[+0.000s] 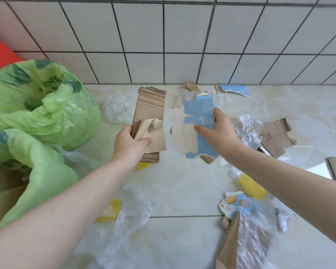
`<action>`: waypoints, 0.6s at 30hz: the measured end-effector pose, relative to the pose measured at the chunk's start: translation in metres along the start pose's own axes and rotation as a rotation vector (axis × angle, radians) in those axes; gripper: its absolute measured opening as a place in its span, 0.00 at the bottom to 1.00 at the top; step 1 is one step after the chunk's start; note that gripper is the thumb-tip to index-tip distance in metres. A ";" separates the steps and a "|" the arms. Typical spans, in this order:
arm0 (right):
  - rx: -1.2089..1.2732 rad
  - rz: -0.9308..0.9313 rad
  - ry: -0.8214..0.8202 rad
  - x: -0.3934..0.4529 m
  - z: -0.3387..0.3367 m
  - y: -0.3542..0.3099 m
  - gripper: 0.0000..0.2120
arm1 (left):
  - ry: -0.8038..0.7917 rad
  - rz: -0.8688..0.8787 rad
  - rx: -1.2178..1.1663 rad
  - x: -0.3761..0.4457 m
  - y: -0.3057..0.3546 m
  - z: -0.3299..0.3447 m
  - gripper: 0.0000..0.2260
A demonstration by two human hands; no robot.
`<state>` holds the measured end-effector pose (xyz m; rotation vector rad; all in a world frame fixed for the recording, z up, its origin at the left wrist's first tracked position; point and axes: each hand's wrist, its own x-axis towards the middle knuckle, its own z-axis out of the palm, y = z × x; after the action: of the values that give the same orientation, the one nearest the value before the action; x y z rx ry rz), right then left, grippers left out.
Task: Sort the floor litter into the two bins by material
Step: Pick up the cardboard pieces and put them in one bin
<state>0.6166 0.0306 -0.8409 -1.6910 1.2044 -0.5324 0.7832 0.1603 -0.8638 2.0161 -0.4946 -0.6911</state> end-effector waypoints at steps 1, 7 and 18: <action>0.027 -0.009 -0.014 -0.011 0.004 -0.008 0.14 | 0.013 0.011 -0.014 -0.009 0.002 -0.011 0.11; 0.154 -0.017 -0.111 -0.068 0.039 -0.060 0.21 | 0.152 0.099 -0.061 -0.063 0.008 -0.092 0.12; 0.184 -0.127 -0.332 -0.108 0.138 -0.153 0.11 | 0.455 0.131 -0.043 -0.093 -0.013 -0.226 0.17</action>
<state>0.7506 0.1971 -0.7494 -1.6279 0.7905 -0.4050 0.8592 0.3658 -0.7545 1.9984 -0.3315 -0.1500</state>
